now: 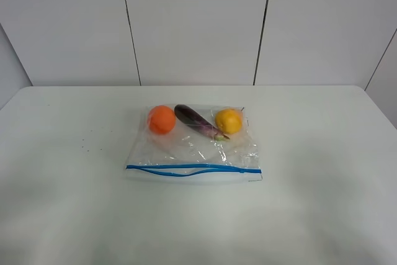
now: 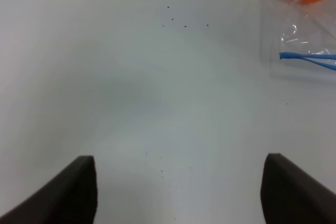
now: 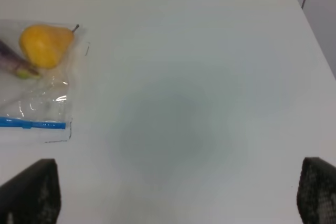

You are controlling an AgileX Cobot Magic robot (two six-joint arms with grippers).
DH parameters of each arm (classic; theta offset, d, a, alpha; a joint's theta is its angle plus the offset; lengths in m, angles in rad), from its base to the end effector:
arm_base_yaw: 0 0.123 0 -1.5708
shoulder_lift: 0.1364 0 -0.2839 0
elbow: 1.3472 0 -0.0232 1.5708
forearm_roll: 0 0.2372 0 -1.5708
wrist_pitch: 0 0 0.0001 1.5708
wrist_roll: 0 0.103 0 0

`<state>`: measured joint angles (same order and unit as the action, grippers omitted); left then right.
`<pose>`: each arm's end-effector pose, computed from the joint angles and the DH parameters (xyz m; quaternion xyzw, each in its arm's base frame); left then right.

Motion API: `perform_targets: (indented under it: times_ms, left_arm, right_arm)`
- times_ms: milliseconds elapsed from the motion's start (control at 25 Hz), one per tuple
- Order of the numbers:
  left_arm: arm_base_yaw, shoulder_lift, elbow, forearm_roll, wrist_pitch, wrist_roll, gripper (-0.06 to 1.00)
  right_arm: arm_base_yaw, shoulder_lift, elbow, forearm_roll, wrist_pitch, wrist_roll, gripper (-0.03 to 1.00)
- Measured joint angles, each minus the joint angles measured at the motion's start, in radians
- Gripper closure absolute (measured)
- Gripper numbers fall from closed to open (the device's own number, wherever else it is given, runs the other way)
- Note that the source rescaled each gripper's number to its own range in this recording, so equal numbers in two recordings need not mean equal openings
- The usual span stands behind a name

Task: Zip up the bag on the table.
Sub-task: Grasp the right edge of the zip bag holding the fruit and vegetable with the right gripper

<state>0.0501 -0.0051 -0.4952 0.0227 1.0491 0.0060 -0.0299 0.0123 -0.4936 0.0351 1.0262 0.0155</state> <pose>-0.0048 0.0018 0.2650 -0.0191 0.8498 0.0261 0.5260 -0.0009 0.0031 0.2668 0.0191 0.8487 0.0137 0.5283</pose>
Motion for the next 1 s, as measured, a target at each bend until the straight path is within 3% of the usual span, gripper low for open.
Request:
perform_targets:
  times_ms: [360,720,880,1000]
  left_arm:
    - [0.000,0.000,0.000,0.000,0.000,0.000,-0.02]
    - [0.000,0.000,0.000,0.000,0.000,0.000,-0.02]
    - [0.000,0.000,0.000,0.000,0.000,0.000,-0.02]
    - [0.000,0.000,0.000,0.000,0.000,0.000,-0.02]
  right_arm:
    - [0.000,0.095,-0.063,0.000,0.005,0.000,-0.03]
    - [0.000,0.717,-0.379,0.032,0.070,0.000,-0.03]
    - [0.000,0.961,-0.446,0.125,0.082,-0.029,-0.03]
    - [0.000,1.145,-0.454,0.223,0.056,-0.124,-0.03]
